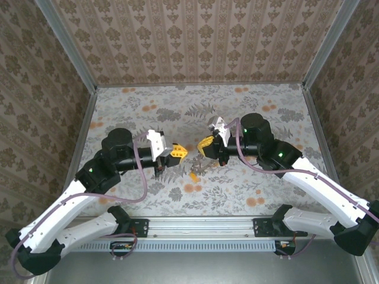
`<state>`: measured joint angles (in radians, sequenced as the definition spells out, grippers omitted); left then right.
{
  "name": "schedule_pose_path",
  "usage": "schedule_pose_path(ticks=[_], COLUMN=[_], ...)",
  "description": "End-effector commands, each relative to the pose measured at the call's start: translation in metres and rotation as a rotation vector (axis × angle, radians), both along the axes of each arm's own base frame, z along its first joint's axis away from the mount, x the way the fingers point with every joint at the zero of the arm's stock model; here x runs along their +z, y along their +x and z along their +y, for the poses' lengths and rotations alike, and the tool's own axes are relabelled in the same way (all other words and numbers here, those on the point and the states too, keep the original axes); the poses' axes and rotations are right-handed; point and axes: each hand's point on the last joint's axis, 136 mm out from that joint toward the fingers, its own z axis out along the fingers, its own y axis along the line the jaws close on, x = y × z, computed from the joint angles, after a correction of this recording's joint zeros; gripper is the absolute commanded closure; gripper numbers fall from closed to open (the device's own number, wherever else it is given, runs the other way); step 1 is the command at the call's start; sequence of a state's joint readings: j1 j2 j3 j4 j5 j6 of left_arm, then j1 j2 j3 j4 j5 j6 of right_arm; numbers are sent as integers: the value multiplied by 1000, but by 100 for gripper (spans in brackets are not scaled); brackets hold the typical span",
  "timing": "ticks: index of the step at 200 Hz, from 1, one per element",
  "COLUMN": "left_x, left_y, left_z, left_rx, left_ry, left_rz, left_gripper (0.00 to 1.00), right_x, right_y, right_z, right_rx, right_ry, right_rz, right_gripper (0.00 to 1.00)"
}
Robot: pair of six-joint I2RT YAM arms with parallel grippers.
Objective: Put the keys on the keyring
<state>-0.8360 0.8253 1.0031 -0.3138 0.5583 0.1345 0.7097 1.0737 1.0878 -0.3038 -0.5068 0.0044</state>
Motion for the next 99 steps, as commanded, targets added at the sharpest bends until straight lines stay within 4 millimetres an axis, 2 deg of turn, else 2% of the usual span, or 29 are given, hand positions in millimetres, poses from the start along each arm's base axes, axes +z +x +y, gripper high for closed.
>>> schedule_pose_path(ticks=[1, 27, 35, 89, 99], left_x=[-2, -10, -14, -29, -31], left_y=[7, 12, 14, 12, 12], left_z=[0, -2, -2, -5, -7], left_rx=[37, 70, 82, 93, 97], left_ry=[15, 43, 60, 135, 150], left_rz=[57, 92, 100, 111, 102], left_gripper=[95, 67, 62, 54, 50], right_x=[24, 29, 31, 36, 36], right_y=[1, 4, 4, 8, 8], right_z=[-1, -1, 0, 5, 5], right_rx=[-6, -15, -16, -14, -14], right_ry=[46, 60, 65, 89, 91], right_rz=[-58, -69, -71, -66, -64], right_gripper=[100, 100, 100, 100, 100])
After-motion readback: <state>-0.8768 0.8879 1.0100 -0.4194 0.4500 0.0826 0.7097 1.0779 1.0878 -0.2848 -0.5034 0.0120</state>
